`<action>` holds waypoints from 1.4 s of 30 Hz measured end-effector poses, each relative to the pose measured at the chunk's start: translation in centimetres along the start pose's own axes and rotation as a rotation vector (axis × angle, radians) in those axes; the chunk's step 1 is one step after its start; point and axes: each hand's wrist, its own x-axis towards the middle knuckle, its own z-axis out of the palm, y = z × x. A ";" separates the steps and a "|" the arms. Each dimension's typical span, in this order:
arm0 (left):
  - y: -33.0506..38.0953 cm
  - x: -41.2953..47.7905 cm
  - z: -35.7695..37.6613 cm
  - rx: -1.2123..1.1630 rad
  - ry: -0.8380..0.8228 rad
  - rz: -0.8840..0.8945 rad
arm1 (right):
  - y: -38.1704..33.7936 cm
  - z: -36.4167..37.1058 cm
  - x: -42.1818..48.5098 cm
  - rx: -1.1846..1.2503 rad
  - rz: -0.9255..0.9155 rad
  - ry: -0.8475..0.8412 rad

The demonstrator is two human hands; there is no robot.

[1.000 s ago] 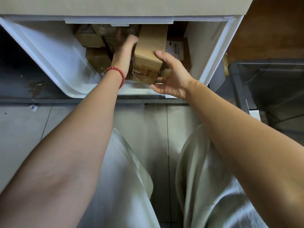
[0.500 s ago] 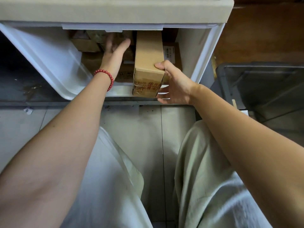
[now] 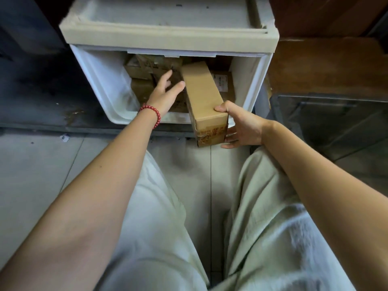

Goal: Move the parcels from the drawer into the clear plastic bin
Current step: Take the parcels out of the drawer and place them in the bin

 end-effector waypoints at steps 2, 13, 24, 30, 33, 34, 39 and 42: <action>0.2 -1.5 -0.5 -0.009 0.005 0.017 | 0.1 0.4 -1.0 -0.024 0.013 -0.025; 0.6 -7.5 -5.3 -0.080 0.196 -0.069 | 0.0 3.2 -4.0 0.074 -0.102 -0.063; -0.2 -10.4 -7.7 -0.114 0.263 -0.013 | 0.6 4.1 -3.5 0.080 -0.127 0.175; -0.5 -11.0 -8.3 -0.152 0.255 -0.028 | 0.3 4.9 -3.0 0.046 -0.208 0.229; -0.4 -11.5 -8.5 -0.195 0.237 -0.070 | 0.1 5.0 -2.8 0.056 -0.274 0.277; -0.6 -11.6 -8.6 -0.190 0.230 -0.079 | 0.1 4.9 -2.7 0.046 -0.293 0.291; -0.9 -12.1 -8.5 -0.160 0.163 -0.077 | 0.2 4.3 -2.7 0.033 -0.258 0.273; -1.1 -12.2 -8.6 -0.109 0.105 -0.022 | 0.2 4.1 -2.4 -0.003 -0.219 0.295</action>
